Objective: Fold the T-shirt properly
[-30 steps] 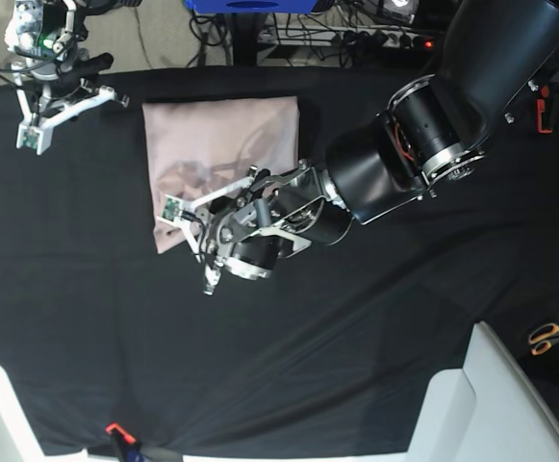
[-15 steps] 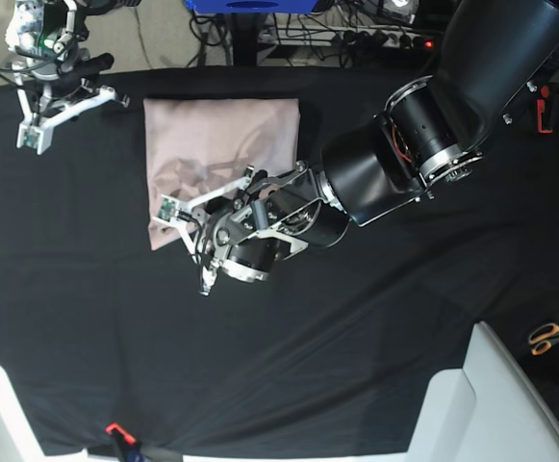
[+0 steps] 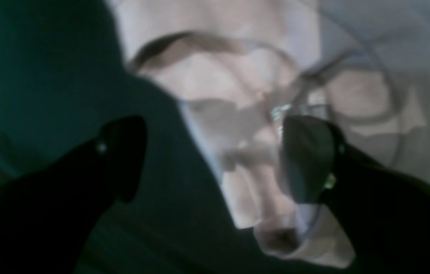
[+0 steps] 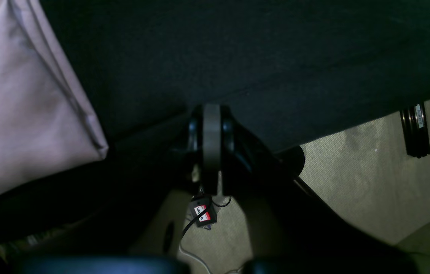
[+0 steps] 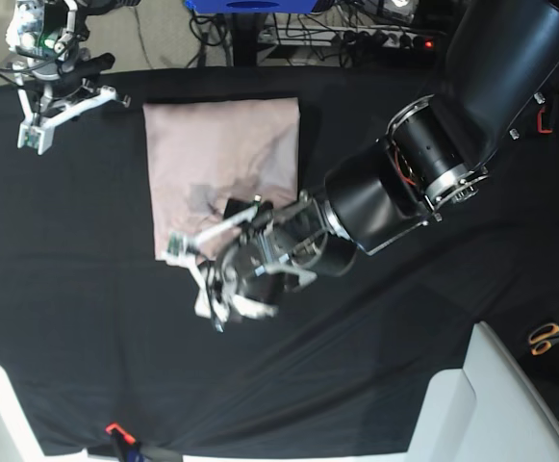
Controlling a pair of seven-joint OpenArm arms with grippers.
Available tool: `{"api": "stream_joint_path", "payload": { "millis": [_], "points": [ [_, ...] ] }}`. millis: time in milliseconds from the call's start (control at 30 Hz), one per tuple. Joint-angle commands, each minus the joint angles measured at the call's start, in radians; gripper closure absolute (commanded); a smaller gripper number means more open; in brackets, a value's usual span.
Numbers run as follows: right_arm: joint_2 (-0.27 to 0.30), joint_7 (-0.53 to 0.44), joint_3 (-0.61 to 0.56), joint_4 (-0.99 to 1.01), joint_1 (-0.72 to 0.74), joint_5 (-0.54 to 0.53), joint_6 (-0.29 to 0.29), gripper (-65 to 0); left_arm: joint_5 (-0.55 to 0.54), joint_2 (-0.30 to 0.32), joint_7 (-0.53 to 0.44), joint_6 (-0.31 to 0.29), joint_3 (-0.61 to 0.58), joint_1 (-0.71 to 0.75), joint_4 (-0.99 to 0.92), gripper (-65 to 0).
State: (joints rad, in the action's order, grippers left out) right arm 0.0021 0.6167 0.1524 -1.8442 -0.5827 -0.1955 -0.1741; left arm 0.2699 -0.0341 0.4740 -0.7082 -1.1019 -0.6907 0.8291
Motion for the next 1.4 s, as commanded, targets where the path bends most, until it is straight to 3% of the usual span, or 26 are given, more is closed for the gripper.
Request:
{"api": "stream_joint_path", "payload": {
  "millis": [0,100,233,300,367,467,733,1033,1167,1367],
  "points": [
    [0.005,-0.014,0.002,-0.015,-0.007,0.006,0.000,0.0,0.006,-0.016,-0.001,0.010,0.050,-0.048,0.020,-55.5],
    [0.005,-0.014,0.002,0.010,-0.007,0.006,0.000,0.0,0.013,-0.025,0.025,0.010,0.185,-0.042,0.126,-55.1],
    [0.005,-0.019,0.002,0.050,-0.006,0.006,0.000,0.0,0.006,-0.020,0.237,0.010,0.316,0.032,0.405,-54.8],
    [0.005,-0.019,0.002,0.047,-0.006,0.006,0.000,0.0,0.009,0.009,0.323,0.010,0.340,0.101,0.542,-50.7],
    [0.005,-0.019,0.006,0.042,-0.006,0.006,0.002,0.0,0.013,0.056,0.365,0.010,0.345,0.190,0.669,-34.2],
    [0.008,-0.021,0.008,0.042,-0.009,0.006,0.002,0.0,0.016,0.124,0.368,0.010,0.348,0.306,0.754,0.0],
    [0.009,-0.022,0.008,0.042,-0.018,0.006,0.002,0.0,0.018,0.188,0.368,0.010,0.510,0.480,0.770,0.0],
    [0.011,-0.022,0.008,0.042,-0.020,0.006,0.002,0.0,0.018,0.244,0.365,0.010,0.526,0.529,0.760,0.0],
    [0.011,-0.022,0.008,0.042,-0.020,0.006,0.002,0.0,0.018,0.250,0.361,0.055,0.520,0.523,0.685,0.0],
    [0.011,-0.022,0.008,0.042,-0.020,0.008,0.002,0.0,0.016,0.242,0.231,0.091,0.527,0.521,0.589,0.0]
  ]
}}
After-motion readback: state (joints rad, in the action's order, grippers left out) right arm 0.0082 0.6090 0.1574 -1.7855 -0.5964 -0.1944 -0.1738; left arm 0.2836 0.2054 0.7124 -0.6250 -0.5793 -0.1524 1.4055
